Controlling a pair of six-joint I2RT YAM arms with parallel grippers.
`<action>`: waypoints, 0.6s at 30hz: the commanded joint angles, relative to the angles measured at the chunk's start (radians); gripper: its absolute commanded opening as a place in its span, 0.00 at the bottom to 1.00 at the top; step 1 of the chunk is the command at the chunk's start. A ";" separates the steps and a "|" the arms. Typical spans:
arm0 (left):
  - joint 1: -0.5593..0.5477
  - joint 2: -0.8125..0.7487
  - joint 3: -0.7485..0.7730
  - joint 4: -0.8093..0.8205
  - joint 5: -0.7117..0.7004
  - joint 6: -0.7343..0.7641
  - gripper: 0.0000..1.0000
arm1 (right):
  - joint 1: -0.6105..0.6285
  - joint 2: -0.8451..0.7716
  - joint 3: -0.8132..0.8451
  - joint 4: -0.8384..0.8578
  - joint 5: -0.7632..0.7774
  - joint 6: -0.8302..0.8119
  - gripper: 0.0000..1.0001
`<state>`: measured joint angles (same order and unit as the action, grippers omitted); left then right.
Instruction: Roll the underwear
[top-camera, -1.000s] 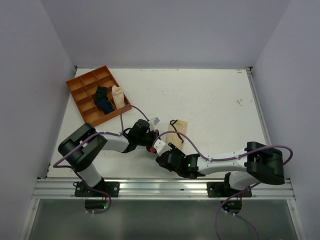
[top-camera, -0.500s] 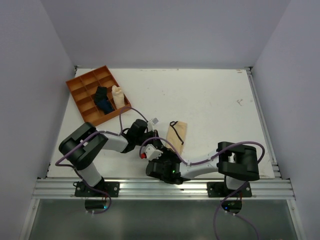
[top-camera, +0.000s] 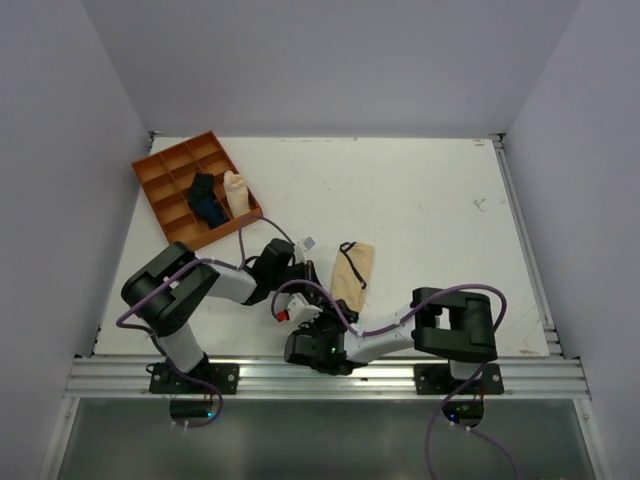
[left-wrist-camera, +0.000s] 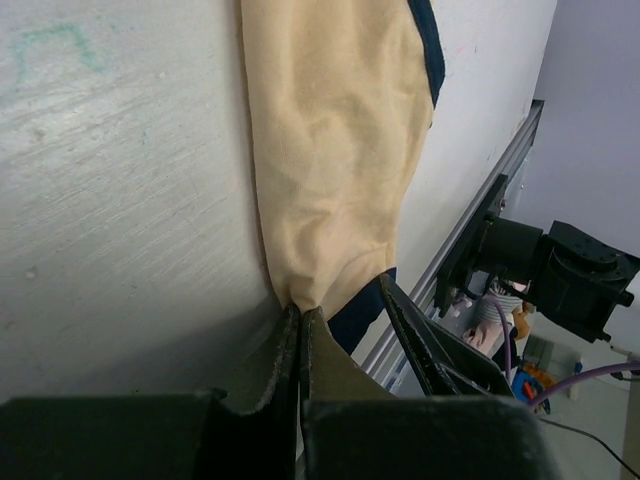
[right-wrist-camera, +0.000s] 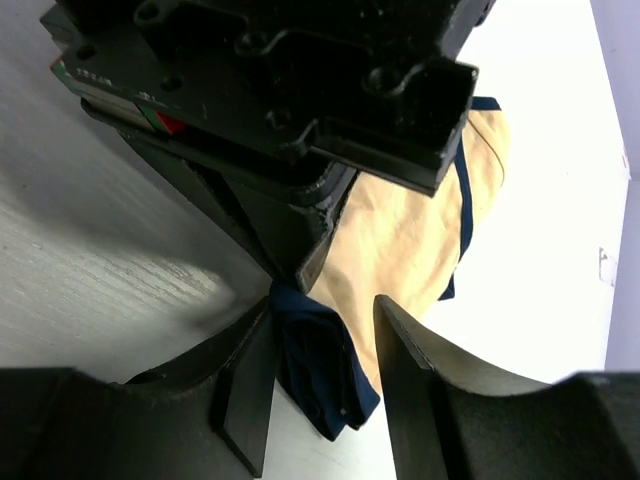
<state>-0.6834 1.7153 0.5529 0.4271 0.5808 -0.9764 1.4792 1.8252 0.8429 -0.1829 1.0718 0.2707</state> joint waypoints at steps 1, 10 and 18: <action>0.030 0.000 0.007 -0.045 -0.004 0.048 0.00 | 0.006 0.032 0.022 -0.078 0.028 0.088 0.47; 0.058 0.010 0.019 -0.090 -0.004 0.087 0.00 | 0.030 0.032 0.016 -0.064 0.025 0.079 0.51; 0.059 0.018 0.022 -0.094 0.002 0.088 0.00 | 0.033 0.023 -0.016 0.028 0.002 0.015 0.27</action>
<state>-0.6350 1.7187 0.5613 0.3706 0.5922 -0.9230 1.5074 1.8488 0.8478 -0.2199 1.0843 0.2901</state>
